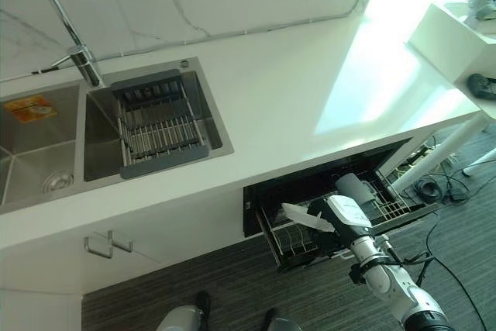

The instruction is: Place the dishes in the dishwasher.

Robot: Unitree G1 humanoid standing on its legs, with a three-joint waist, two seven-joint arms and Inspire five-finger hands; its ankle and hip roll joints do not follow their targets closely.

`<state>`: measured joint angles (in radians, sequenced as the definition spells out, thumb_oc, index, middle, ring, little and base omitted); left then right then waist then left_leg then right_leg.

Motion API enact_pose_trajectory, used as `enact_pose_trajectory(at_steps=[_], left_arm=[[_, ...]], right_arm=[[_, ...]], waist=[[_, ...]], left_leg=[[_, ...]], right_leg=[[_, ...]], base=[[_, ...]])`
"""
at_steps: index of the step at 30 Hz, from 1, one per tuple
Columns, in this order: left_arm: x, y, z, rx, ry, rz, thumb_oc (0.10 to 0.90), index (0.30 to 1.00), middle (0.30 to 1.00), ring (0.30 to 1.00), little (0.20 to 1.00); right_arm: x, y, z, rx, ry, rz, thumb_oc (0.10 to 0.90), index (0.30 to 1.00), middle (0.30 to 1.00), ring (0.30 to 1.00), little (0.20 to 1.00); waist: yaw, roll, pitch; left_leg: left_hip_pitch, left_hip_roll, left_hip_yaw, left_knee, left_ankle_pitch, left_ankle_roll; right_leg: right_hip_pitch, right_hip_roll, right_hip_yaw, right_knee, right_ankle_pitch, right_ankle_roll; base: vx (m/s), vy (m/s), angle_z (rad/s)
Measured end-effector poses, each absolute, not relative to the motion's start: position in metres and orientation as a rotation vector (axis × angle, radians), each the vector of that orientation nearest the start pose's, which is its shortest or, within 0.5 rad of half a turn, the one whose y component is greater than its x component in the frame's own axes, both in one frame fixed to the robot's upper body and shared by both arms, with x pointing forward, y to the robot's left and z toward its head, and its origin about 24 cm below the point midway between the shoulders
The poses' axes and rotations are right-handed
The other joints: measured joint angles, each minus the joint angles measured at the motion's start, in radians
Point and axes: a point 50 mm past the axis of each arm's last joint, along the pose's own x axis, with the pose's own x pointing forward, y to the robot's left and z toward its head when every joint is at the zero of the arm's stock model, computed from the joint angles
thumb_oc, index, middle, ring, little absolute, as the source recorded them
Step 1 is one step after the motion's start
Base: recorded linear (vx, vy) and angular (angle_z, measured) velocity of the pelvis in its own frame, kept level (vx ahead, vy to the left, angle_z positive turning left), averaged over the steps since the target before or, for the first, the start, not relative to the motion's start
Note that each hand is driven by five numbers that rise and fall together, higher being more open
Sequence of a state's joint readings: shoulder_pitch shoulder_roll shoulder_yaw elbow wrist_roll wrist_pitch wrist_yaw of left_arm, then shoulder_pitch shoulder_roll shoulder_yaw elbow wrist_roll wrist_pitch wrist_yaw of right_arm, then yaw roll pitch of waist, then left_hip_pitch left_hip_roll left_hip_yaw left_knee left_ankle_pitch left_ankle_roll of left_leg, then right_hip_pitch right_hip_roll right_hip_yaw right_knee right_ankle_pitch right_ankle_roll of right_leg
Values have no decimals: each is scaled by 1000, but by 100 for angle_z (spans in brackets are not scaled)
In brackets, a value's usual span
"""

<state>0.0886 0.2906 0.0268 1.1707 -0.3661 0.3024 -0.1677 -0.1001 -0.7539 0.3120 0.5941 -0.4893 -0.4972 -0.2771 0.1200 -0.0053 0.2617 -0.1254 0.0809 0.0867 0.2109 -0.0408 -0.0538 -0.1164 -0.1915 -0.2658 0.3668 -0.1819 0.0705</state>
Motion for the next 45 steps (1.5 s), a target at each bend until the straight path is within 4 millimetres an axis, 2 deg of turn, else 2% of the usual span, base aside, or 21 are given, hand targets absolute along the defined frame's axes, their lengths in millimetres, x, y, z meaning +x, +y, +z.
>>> enact_pose_trajectory(at_steps=[2, 6, 9, 11, 16, 23, 29, 34, 38, 42, 43, 44, 45], left_arm=[[45, 253, -162, -261, 1445, 283, 800, 900, 900, 900, 900], [60, 250, -160, -248, 1419, 229, 800, 900, 900, 900, 900], [61, 250, -160, -250, 1409, 216, 800, 900, 900, 900, 900], [72, 246, -159, -238, 1384, 184, 800, 900, 900, 900, 900], [89, 242, -157, -247, 1329, 167, 800, 900, 900, 900, 900], [105, 242, -153, -268, 1265, 148, 800, 900, 900, 900, 900], [126, 236, -149, -247, 1229, 100, 800, 900, 900, 900, 900], [136, 233, -146, -255, 1208, 91, 800, 900, 900, 900, 900], [152, 231, -141, -246, 1172, 76, 800, 900, 900, 900, 900], [156, 229, -140, -231, 1170, 60, 800, 900, 900, 900, 900], [158, 228, -140, -235, 1168, 67, 800, 900, 900, 900, 900], [157, 227, -140, -233, 1171, 69, 800, 900, 900, 900, 900], [157, 227, -140, -231, 1173, 69, 800, 900, 900, 900, 900]], right_arm=[[238, -273, 5, -1215, -17, 279, 400, 300, 300, 300, 300], [257, -282, 9, -1267, -1, 205, 400, 300, 300, 300, 300], [272, -283, 27, -1279, -99, 60, 400, 300, 300, 300, 300], [283, -286, 44, -1278, -188, -71, 400, 300, 300, 300, 300], [304, -288, 66, -1308, -246, -223, 400, 300, 300, 300, 300], [314, -298, 72, -1359, -170, -311, 400, 300, 300, 300, 300], [326, -317, 83, -1334, -31, -480, 400, 300, 300, 300, 300], [337, -313, 85, -1307, 65, -525, 400, 300, 300, 300, 300], [344, -312, 89, -1250, 141, -630, 400, 300, 300, 300, 300], [354, -307, 103, -1216, 158, -712, 400, 300, 300, 300, 300], [355, -307, 107, -1211, 149, -732, 568, 552, 552, 552, 552], [358, -304, 109, -1194, 148, -744, 800, 900, 900, 900, 900], [359, -302, 110, -1183, 154, -748, 800, 900, 900, 900, 900]], waist=[[4, 8, 6], [28, 44, 42], [45, 72, 82], [50, 97, 128], [54, 127, 179], [57, 124, 206], [74, 129, 232], [77, 115, 244], [77, 113, 245], [78, 115, 245], [80, 117, 246], [81, 117, 247], [82, 117, 247]], left_leg=[[-12, -3, -14, 3, 0, 1], [-44, -16, -40, 10, 15, 7], [-68, -25, -42, 9, 26, 11], [-91, -32, -46, 8, 40, 15], [-127, -46, -53, 7, 55, 22], [-140, -55, -55, 6, 59, 28], [-172, -53, -56, 7, 70, 30], [-176, -51, -59, 7, 71, 29], [-187, -48, -65, 7, 79, 30], [-228, -48, -66, 6, 89, 32], [-241, -48, -66, 7, 96, 32], [-245, -48, -66, 7, 98, 33], [-245, -49, -65, 7, 98, 33]], right_leg=[[2, -4, -16, 1, -1, 1], [-18, -19, -40, 14, -2, 1], [-49, -29, -40, 31, -2, 1], [-73, -35, -42, 41, 4, 0], [-114, -50, -44, 59, 7, -1], [-121, -58, -46, 52, 15, 6], [-154, -55, -46, 54, 24, 2], [-153, -50, -49, 46, 30, 1], [-158, -49, -55, 42, 36, -1], [-198, -47, -54, 39, 50, -3], [-211, -46, -54, 38, 55, -4], [-214, -45, -54, 36, 58, -4], [-214, -47, -54, 35, 58, -4]], base=[[-16, -39, 22], [-28, -15, 20], [-95, 32, 8], [-130, 59, 7], [-55, 43, 6], [-32, 39, 3], [-17, 5, 0], [0, 0, 0], [-16, -1, 3], [-57, 15, -1], [-42, 25, 0], [-36, 33, 0], [0, 0, 0]])
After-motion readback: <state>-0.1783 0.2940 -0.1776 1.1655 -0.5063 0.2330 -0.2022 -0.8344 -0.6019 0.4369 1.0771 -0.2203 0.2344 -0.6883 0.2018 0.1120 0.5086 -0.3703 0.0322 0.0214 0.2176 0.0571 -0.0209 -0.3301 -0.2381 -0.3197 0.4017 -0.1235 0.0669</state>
